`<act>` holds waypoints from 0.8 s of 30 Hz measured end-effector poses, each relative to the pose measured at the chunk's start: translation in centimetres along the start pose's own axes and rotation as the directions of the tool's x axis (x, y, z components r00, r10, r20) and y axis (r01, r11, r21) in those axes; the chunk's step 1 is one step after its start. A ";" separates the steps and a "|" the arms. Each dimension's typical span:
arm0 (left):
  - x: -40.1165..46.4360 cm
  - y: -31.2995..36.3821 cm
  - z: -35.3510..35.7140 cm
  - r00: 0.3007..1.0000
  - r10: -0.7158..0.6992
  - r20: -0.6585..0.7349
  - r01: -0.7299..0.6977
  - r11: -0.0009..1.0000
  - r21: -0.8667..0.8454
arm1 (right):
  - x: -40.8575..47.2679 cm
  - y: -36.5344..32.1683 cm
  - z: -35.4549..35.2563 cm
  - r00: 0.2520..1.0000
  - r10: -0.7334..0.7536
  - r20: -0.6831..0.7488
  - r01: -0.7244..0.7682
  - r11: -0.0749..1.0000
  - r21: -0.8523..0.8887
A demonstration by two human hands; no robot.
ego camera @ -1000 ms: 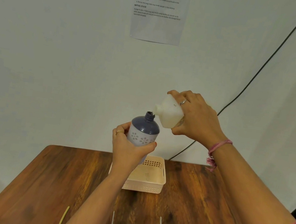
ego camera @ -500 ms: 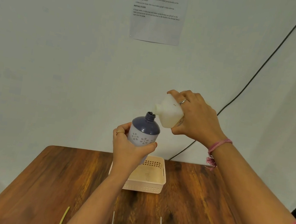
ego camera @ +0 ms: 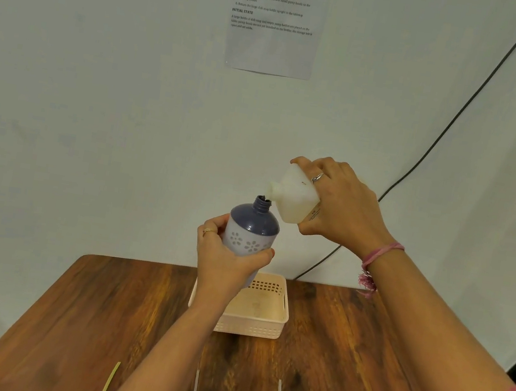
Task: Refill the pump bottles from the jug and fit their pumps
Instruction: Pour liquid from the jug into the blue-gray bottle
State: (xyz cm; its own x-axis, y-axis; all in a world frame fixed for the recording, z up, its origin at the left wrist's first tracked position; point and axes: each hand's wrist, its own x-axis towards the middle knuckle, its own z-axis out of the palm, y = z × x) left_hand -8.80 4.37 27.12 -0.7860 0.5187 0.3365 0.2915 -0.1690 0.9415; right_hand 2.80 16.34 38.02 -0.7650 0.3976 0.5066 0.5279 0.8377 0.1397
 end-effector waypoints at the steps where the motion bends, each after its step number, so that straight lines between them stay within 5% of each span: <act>1: 0.0 0.0 0.0 1.000 -0.001 0.000 0.001 1.000 -0.001 | 0.0 0.0 0.0 1.000 0.000 0.000 0.000 1.000 0.000; 24: 0.1 -0.3 -0.1 1.000 -0.020 -0.005 0.020 1.000 -0.014 | 0.2 0.0 0.3 1.000 -0.005 -0.006 0.005 1.000 -0.002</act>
State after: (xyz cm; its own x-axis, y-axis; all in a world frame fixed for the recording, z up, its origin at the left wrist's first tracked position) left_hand -8.96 4.38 26.88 -0.7941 0.5179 0.3180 0.2686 -0.1703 0.9481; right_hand 2.56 16.55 37.86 -0.7654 0.3910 0.5112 0.5248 0.8389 0.1441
